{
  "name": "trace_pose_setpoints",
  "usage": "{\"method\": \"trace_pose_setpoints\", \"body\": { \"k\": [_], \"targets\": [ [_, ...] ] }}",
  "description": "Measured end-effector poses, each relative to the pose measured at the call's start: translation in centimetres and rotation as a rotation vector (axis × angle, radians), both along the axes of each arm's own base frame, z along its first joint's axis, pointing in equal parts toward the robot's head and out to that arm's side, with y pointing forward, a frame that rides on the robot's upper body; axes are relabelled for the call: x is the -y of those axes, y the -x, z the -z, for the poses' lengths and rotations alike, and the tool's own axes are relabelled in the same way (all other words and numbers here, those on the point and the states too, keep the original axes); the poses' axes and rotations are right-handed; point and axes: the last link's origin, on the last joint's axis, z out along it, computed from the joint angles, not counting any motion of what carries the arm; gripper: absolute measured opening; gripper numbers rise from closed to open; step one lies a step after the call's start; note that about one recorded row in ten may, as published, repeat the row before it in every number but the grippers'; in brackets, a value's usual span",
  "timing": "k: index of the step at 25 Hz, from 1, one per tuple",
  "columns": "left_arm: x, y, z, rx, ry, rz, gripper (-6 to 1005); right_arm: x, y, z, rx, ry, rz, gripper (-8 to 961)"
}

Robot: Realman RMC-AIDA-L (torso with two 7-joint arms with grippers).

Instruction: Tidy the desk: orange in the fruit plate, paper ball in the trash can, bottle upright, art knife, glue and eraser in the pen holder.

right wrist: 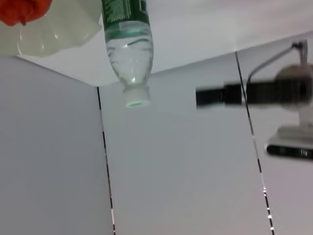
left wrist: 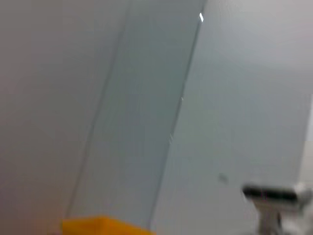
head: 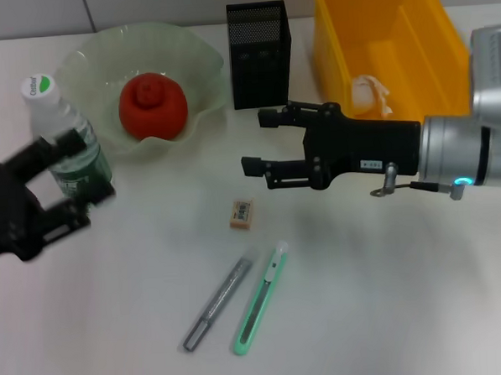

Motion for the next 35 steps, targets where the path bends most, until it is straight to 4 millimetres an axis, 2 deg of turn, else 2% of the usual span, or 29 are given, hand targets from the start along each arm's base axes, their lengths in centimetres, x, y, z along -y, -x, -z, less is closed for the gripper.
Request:
{"method": "trace_pose_setpoints", "body": {
  "k": [5,11,15,16,20,21,25,26,27,30,35],
  "targets": [
    [0.3,0.6,1.7,-0.135,0.057,0.036,789,-0.1,0.4,-1.2,-0.025,0.026,0.010,811],
    [0.0,1.1,2.7,-0.210,0.093,0.028,789,-0.3,1.2,-2.2,-0.010,0.095,-0.002,810],
    [-0.2,1.1,3.0,-0.240,0.126,0.038,788,-0.9,2.7,-3.8,0.107,0.206,-0.028,810],
    [-0.2,1.1,3.0,-0.240,0.126,0.038,788,-1.2,3.5,-4.6,0.187,0.249,-0.070,810],
    [-0.3,1.1,2.7,-0.262,0.133,0.054,788,-1.5,4.8,-5.4,0.296,0.314,-0.141,810],
    [-0.3,1.1,2.7,-0.262,0.133,0.054,788,-1.7,5.7,-5.7,0.355,0.352,-0.185,810],
    [0.0,1.3,2.7,-0.302,0.175,0.080,788,-2.1,8.2,-4.7,0.554,0.430,-0.298,809],
    [0.0,1.3,2.7,-0.302,0.175,0.080,787,-2.1,8.2,-4.7,0.554,0.430,-0.298,809],
    [-0.1,1.3,2.6,-0.312,0.186,0.086,787,-2.2,9.2,-4.1,0.632,0.449,-0.353,809],
    [-0.2,1.2,2.5,-0.306,0.196,0.086,787,-2.3,9.6,-3.7,0.668,0.453,-0.380,809],
    [-0.4,1.0,2.4,-0.296,0.212,0.065,787,-2.0,11.1,-1.9,0.843,0.463,-0.561,809]
  ]
}}
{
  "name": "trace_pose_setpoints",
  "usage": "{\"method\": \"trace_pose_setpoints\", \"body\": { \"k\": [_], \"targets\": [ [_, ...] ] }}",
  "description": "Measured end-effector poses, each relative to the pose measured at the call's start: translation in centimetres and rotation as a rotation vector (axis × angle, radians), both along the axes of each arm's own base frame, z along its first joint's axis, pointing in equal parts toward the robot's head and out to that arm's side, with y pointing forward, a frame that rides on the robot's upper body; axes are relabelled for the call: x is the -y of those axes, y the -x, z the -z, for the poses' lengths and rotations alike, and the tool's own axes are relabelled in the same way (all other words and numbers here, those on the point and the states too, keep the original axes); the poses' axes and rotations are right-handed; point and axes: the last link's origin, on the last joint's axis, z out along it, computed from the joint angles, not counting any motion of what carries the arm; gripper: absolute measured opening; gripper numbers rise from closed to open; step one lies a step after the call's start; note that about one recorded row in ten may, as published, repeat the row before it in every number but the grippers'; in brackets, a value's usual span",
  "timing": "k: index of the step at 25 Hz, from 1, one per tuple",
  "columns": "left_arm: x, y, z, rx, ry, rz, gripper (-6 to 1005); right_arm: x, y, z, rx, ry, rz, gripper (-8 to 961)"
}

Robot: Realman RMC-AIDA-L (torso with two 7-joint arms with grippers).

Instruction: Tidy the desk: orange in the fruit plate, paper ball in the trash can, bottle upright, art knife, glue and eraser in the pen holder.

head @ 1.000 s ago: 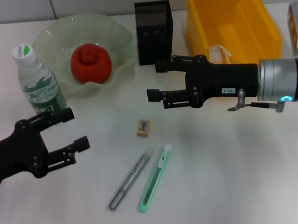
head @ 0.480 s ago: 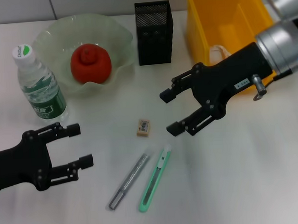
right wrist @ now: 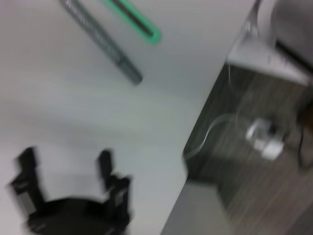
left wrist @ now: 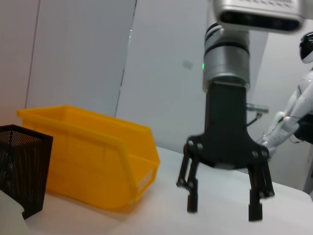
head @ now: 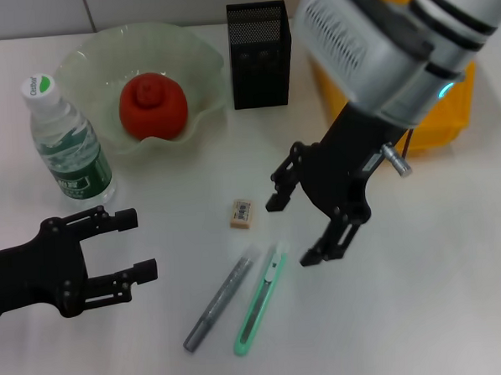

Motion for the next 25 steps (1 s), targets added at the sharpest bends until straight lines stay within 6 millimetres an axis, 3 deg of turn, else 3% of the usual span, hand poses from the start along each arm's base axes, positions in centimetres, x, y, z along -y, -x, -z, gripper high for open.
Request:
{"method": "trace_pose_setpoints", "body": {
  "k": [6,11,25],
  "targets": [
    [0.0,-0.3,0.2,0.032,0.022,-0.031,786,1.2,0.2,2.4,0.174,0.084,-0.339,809],
    [-0.1,-0.3,0.3,0.027,0.021,-0.027,786,1.8,0.5,3.1,0.189,0.112,-0.477,808],
    [0.1,-0.4,0.9,0.033,0.015,-0.033,783,2.3,0.7,6.0,0.165,0.095,-0.641,765]
  ]
}}
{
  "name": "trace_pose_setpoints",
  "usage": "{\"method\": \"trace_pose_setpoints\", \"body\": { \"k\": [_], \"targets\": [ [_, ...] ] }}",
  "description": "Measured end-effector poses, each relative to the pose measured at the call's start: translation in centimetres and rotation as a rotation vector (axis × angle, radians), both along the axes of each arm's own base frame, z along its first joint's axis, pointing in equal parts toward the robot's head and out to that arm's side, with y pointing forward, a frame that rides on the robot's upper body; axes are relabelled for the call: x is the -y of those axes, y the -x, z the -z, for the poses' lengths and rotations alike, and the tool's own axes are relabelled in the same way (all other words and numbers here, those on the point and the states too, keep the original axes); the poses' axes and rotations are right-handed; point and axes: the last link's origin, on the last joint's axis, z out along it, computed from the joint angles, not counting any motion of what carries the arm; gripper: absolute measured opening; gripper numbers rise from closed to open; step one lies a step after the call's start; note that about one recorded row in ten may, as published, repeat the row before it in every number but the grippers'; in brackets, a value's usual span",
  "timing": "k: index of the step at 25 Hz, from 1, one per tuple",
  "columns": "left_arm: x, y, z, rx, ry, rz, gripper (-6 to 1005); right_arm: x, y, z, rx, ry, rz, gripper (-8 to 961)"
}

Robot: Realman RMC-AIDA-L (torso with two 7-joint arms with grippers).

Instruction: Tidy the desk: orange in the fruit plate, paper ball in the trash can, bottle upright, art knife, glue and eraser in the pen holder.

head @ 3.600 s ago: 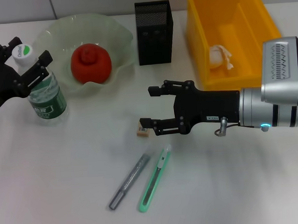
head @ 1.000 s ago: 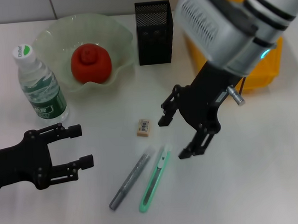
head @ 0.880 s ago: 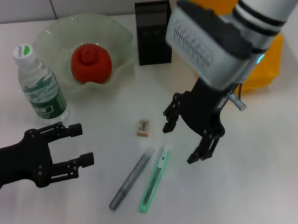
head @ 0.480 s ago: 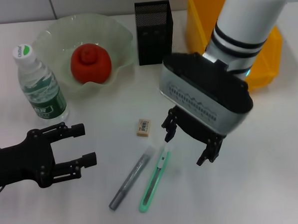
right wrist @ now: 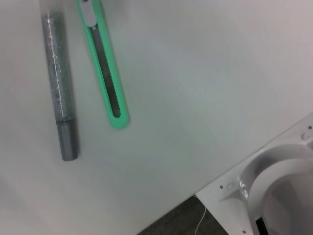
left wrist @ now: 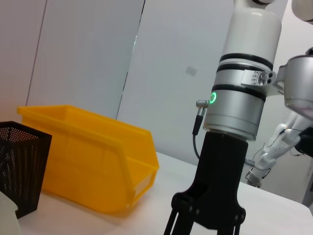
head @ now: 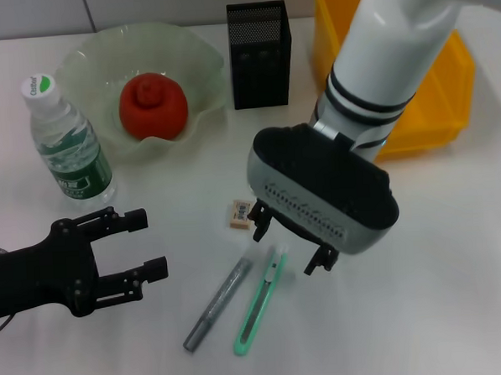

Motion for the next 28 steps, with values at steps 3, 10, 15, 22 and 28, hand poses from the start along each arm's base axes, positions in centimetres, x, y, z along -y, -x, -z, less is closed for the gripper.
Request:
{"method": "trace_pose_setpoints", "body": {
  "k": [3,10,15,22,28],
  "targets": [
    [0.0,0.0,0.0,-0.001,-0.004,0.002,782,0.1,-0.2,0.6,0.008,-0.007,-0.024,750],
    [0.1,0.1,-0.1,-0.002,-0.007,0.001,780,0.0,-0.5,0.9,0.013,-0.012,-0.019,634],
    [0.1,0.1,-0.2,-0.002,-0.009,0.000,779,-0.2,-0.7,1.4,0.006,-0.025,-0.030,452],
    [0.0,0.2,-0.1,-0.008,-0.008,-0.004,777,-0.4,-0.9,2.0,0.006,-0.026,-0.050,391],
    [0.0,0.3,-0.1,-0.009,-0.009,-0.006,775,-0.5,-0.9,2.4,0.009,-0.015,-0.066,380]
  ]
}}
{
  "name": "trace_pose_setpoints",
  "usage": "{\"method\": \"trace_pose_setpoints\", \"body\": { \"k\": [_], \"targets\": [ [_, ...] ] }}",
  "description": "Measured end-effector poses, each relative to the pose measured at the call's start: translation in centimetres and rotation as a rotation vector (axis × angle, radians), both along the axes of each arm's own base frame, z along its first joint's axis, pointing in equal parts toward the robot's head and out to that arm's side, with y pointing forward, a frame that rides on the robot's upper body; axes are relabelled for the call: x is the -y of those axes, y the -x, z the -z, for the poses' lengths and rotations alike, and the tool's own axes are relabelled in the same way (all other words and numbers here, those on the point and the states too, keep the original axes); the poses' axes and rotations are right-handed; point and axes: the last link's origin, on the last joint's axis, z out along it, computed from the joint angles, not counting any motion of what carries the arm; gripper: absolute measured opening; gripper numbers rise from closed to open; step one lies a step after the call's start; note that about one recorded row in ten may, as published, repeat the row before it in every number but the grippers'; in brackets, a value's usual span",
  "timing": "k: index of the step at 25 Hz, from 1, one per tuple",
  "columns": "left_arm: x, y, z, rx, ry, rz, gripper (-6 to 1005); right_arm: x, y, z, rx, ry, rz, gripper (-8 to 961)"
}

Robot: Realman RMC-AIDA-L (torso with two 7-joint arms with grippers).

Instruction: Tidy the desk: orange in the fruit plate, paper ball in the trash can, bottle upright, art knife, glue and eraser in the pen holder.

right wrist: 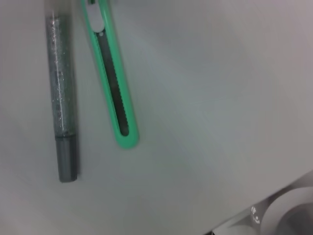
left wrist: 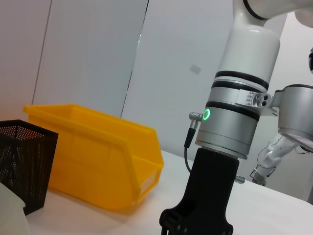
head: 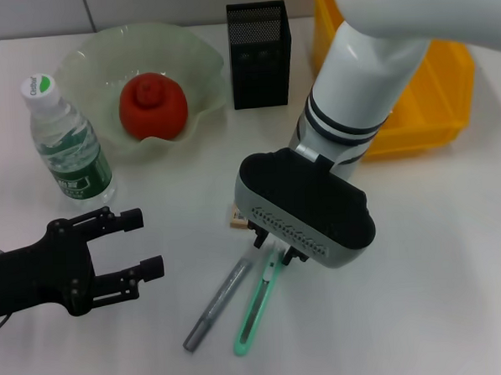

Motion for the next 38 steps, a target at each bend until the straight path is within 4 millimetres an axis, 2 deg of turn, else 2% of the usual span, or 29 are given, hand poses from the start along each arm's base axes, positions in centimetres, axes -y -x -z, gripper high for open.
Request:
{"method": "trace_pose_setpoints", "body": {
  "k": [14,38],
  "targets": [
    [-0.13,0.09,-0.04,-0.005,-0.007,-0.006,771,-0.01,-0.09,0.38,0.014,0.019,-0.016,353],
    [-0.20,0.24,-0.26,-0.007,-0.017,-0.012,763,0.32,-0.51,0.63,0.038,0.045,-0.045,211]
  ]
}}
